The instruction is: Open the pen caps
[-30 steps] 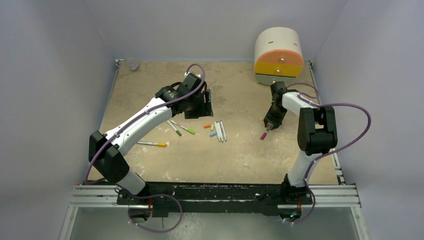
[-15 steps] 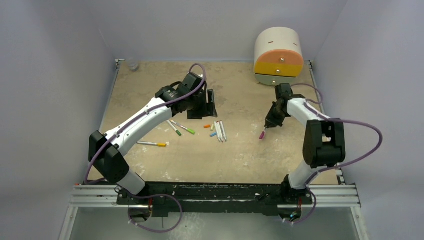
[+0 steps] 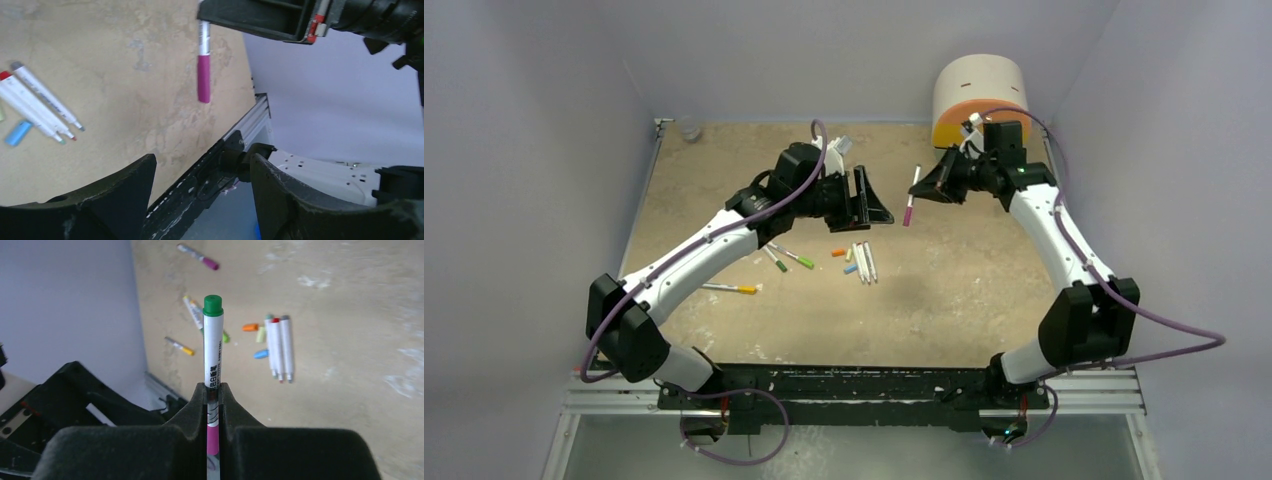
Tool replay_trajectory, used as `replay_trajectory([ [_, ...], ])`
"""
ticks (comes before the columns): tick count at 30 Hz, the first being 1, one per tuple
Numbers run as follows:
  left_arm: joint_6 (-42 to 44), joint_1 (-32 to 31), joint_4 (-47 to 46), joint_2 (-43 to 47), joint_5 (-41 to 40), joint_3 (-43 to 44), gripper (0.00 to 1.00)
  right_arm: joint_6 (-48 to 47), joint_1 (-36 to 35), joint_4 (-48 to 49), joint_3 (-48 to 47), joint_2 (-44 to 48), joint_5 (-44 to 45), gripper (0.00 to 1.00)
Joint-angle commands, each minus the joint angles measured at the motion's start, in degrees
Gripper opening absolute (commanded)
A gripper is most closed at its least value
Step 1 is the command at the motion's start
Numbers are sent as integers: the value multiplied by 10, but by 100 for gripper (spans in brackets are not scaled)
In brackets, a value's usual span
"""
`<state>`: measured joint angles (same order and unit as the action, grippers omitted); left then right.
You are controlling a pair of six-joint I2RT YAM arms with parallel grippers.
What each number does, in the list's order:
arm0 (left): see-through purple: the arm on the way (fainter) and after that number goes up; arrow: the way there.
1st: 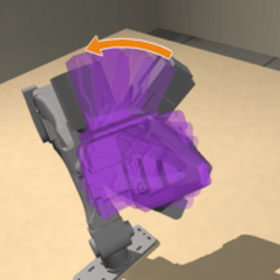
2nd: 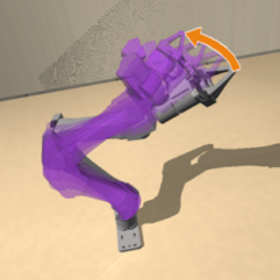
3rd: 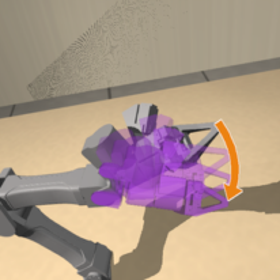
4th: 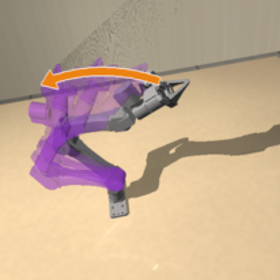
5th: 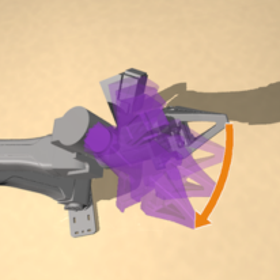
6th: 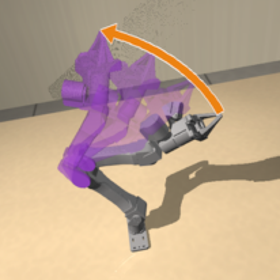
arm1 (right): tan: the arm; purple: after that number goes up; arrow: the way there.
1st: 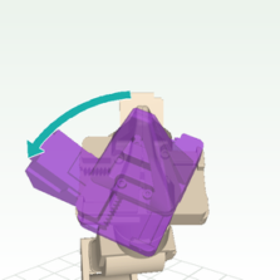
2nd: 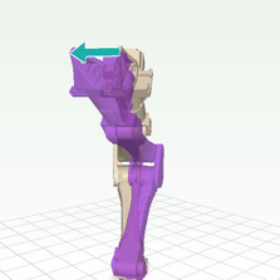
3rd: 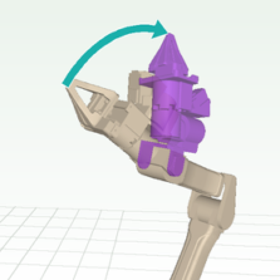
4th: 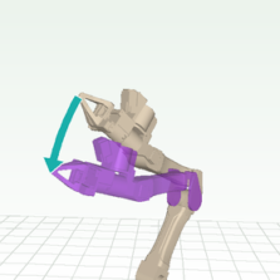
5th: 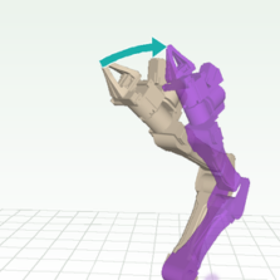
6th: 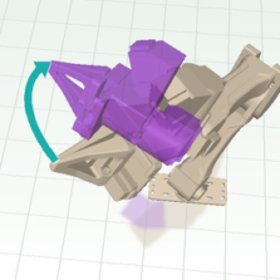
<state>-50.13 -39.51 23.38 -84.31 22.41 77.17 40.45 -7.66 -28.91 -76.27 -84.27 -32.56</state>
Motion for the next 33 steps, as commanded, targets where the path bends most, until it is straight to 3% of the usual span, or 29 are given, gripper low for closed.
replay_trajectory([
  [1,-47,0,-131,12,61,-5,66,40,-37,41,-50,-28,-107,0],
  [10,-37,1,-127,14,46,-3,66,119,-74,128,-51,-47,-154,0],
  [27,43,1,-18,49,-50,18,63,116,-75,107,-51,-38,-138,0],
  [33,41,0,-28,54,-55,2,62,148,-75,142,-50,-39,-155,0],
])
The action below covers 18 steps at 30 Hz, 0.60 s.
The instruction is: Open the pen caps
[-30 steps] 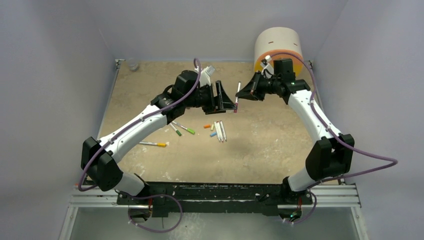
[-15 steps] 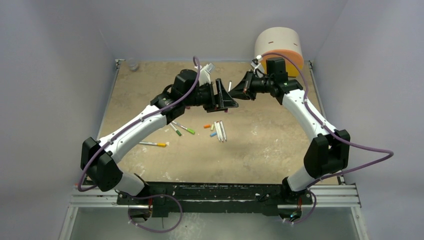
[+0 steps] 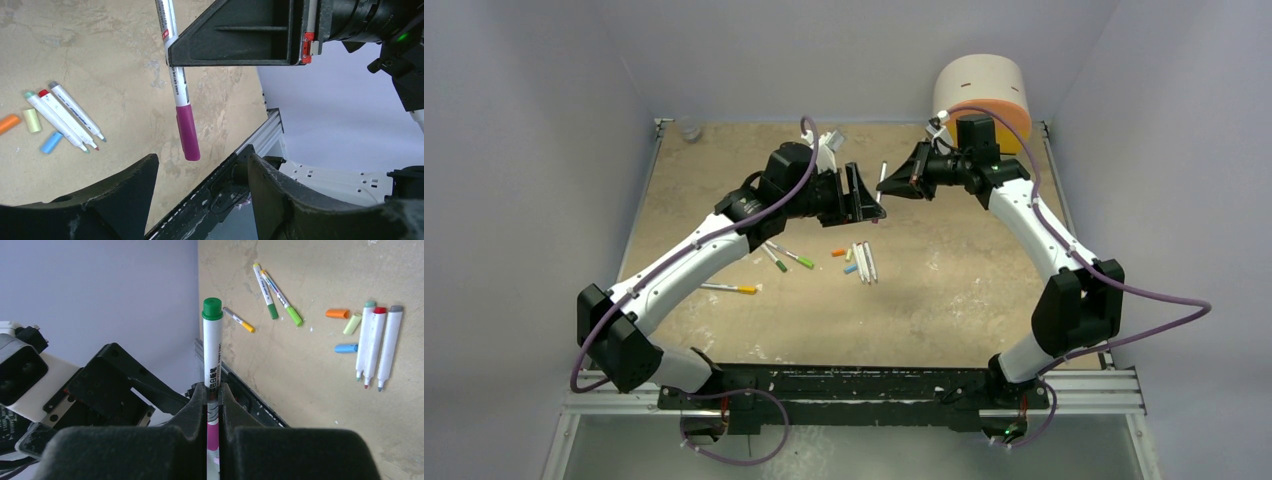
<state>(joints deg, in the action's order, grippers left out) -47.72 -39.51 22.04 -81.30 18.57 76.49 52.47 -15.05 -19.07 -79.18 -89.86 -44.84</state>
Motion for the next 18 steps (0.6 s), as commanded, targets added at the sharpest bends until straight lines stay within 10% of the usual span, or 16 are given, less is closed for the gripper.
replay_trajectory([
  [1,16,1,-21,25,-18,6,62,37,-2,50,-19,19,-35,0],
  [18,-7,0,-61,30,-31,-17,46,137,-38,150,4,22,-38,0],
])
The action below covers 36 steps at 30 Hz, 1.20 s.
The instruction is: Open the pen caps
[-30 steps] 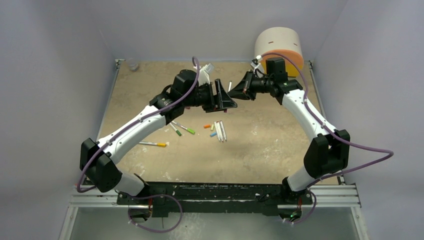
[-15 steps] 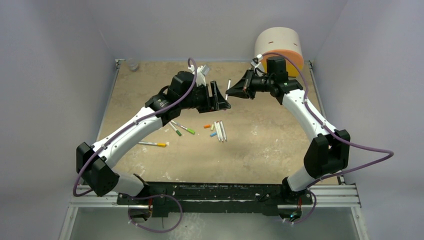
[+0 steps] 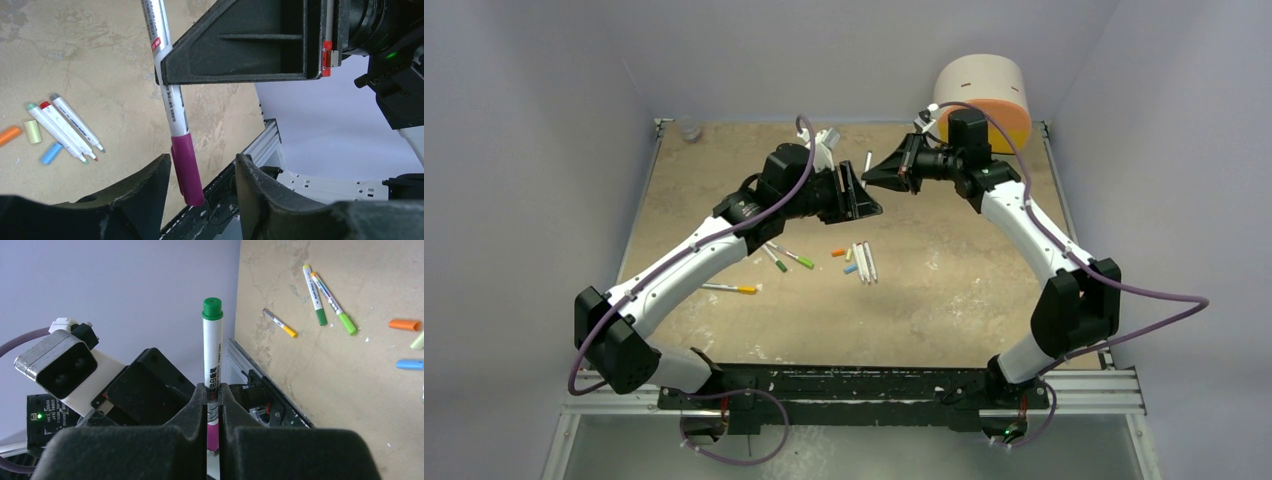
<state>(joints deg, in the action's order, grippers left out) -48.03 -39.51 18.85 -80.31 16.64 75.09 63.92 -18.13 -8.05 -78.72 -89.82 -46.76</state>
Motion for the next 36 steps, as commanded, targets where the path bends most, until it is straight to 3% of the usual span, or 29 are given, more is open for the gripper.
replay_trajectory([
  [1,-4,0,-29,20,-13,-3,42,24,-8,43,0,21,-19,0],
  [4,-6,1,-31,18,-12,-6,22,24,-9,44,2,21,-19,0],
  [6,-8,1,-29,13,-10,-5,0,25,-9,44,4,23,-19,0],
  [11,-14,1,-31,12,-10,-7,0,23,-11,45,8,25,-20,2],
  [12,-15,1,-32,12,-9,-6,0,20,-11,42,7,25,-19,20],
  [13,-15,1,-33,11,-8,-6,0,14,-11,33,5,25,-17,29],
  [17,-18,1,-35,8,-3,-7,0,-19,-14,-8,-10,22,-9,32],
  [26,-21,0,-41,1,3,-4,0,-22,-31,-10,-12,17,-6,20],
  [31,-24,1,-39,-4,10,-2,0,-34,-38,-27,-30,8,5,5],
  [36,-24,1,1,6,46,-1,0,-64,-16,-93,-112,-29,12,0],
])
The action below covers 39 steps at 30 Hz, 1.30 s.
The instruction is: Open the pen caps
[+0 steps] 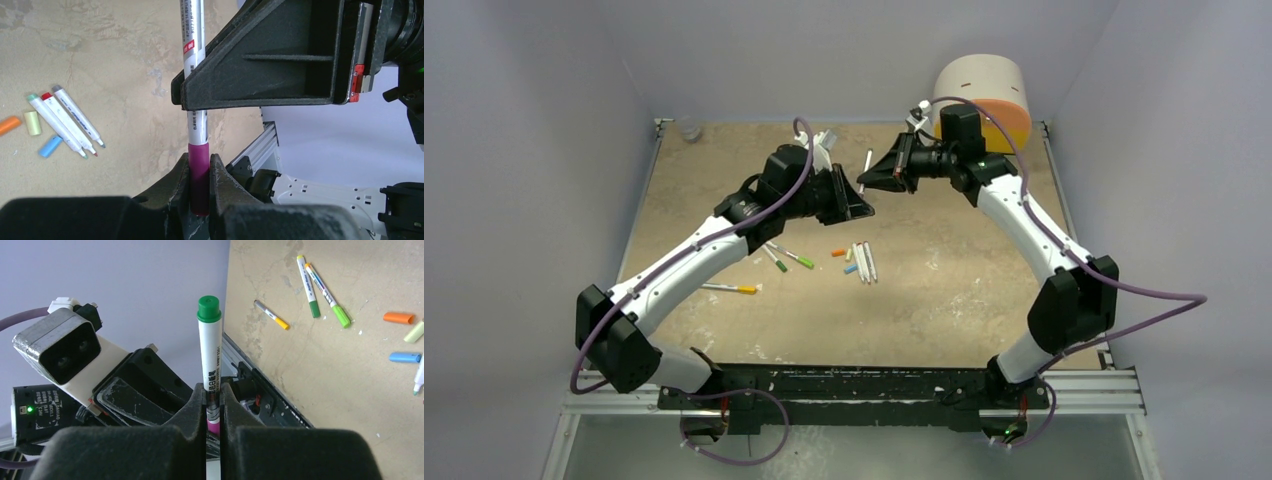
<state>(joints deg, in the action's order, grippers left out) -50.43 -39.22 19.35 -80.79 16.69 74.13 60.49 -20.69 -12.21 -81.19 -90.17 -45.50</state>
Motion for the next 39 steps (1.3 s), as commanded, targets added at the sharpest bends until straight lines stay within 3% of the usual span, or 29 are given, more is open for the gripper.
replay_trajectory([
  [1,0,-3,7,19,53,5,0,-40,18,-66,-117,-46,3,0],
  [10,-28,-43,89,163,75,-87,0,-54,133,-137,-395,-202,-3,0],
  [13,-45,-62,106,200,51,-109,0,-47,140,-139,-466,-242,-13,0],
  [16,-41,-63,138,216,14,-105,0,-110,133,-197,-491,-257,-9,0],
  [20,-20,-63,201,187,-49,-67,0,-253,108,-306,-401,-210,63,0],
  [24,-9,-62,244,154,-103,-28,0,-365,69,-377,-274,-146,190,0],
  [30,-2,-62,259,105,-137,0,0,-400,25,-343,-94,-77,313,0],
  [39,2,-62,256,74,-141,3,0,-413,-12,-275,-20,-107,360,0],
])
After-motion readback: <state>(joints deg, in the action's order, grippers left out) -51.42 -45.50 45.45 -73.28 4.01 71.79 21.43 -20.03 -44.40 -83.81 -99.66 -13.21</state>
